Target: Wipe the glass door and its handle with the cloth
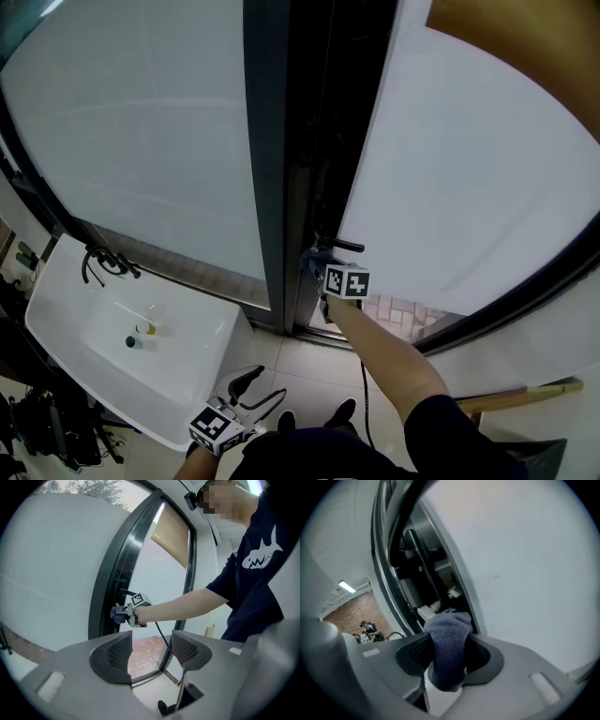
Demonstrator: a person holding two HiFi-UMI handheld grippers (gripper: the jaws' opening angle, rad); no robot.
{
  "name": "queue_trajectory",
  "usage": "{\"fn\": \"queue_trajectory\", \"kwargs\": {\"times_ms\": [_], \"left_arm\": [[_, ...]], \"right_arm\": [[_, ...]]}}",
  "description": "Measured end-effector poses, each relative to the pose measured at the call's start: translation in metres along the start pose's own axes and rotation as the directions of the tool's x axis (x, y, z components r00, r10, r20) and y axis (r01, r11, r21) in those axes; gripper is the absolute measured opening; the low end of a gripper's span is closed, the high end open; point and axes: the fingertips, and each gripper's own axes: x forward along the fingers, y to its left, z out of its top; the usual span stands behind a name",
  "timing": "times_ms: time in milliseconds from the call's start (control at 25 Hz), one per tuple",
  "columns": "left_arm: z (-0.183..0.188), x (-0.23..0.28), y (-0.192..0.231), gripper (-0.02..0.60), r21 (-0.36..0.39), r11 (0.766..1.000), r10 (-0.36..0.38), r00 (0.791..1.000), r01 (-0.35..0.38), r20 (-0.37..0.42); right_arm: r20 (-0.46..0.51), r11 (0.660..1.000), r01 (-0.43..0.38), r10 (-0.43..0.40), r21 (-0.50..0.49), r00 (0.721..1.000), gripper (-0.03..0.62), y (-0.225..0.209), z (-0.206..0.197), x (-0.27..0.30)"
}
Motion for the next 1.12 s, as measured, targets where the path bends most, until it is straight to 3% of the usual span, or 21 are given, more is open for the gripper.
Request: {"fn": "queue_trajectory", "kwargs": {"times_ms": [240,560,840,960,1120], "left_arm": [[0.002,-0.004,0.005,0.261,-0.015,1.000,0.011,1.000,-0.011,-0.005],[-0.009,0.005,0.006,0.261,-0.014,1.000,0.001,1.000,-0.001,-0.020],[-0.012,0.004,0.001,0.261,-0.007,1.000,0.004,0.999,-0.004,-0.033],[-0.006,0.003,-0.001,0.261,-0.020,1.000,0.013,1.000,-0.013,-0.027],[-0.018,-0.003,0.003,0.261,-0.015,1.000,0.024,0.999,-0.025,-0.034]], "right_arm": [[0.028,0.981,0.058,-0.053,-0.188,0.998,0.169,0.007,0.009,-0.004],[-0.003,0.983,0.036,-0.037,-0.182,0.999,0.141,0.008,0.001,0.010],[-0.138,0.997,0.042,-0.051,-0.069,0.989,0.140,-0.006,-0.041,0.029],[-0.107,1.000,0.014,-0.015,-0.009,0.994,0.140,-0.009,-0.044,0.023],[-0.002,0.997,-0.023,0.023,0.075,1.000,0.140,-0.005,-0.019,0.004]]}}
